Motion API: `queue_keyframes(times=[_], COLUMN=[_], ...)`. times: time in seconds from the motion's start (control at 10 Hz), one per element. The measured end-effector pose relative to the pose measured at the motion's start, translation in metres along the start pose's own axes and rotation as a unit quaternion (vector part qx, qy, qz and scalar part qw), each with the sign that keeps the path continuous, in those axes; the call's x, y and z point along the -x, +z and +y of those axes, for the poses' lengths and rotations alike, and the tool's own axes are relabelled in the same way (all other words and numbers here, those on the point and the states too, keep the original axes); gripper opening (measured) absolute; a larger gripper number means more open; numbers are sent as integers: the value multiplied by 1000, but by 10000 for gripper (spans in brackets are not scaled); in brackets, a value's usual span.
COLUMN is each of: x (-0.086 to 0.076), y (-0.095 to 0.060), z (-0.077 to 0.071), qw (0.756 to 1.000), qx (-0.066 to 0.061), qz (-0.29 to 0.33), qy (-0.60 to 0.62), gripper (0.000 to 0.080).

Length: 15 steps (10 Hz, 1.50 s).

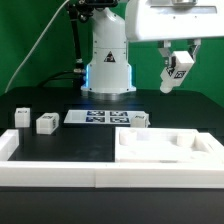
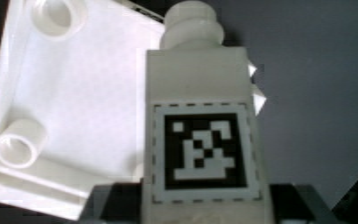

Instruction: Assemble one leg

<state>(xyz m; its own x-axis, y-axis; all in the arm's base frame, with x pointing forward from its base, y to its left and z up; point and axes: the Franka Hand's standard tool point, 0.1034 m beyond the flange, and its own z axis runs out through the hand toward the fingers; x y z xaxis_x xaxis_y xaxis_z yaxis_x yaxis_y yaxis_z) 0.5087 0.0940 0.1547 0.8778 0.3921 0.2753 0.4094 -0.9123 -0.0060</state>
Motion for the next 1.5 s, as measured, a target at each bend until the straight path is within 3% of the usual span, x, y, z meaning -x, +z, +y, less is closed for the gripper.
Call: queue_keyframes(times=[0.1,0.2,0.3,0.4,0.5,0.7,0.8,1.1,1.2,1.5], x=[-13,-28,-40,-37,-34,-34,-38,-82,-92,-91], y=[4,9,9,11,13,14,18,26,30,33], z=[14,18,31,40,42,39,27,12,13,14], qw=[999,998,993,990,990,990,992,991,990,990], qx=[11,18,47,64,67,62,47,27,26,25], qz=[37,57,103,124,127,124,116,129,135,134], qy=[-3,-1,-12,-11,-10,-1,16,26,27,28], gripper=[292,292,292,292,292,292,292,292,292,292])
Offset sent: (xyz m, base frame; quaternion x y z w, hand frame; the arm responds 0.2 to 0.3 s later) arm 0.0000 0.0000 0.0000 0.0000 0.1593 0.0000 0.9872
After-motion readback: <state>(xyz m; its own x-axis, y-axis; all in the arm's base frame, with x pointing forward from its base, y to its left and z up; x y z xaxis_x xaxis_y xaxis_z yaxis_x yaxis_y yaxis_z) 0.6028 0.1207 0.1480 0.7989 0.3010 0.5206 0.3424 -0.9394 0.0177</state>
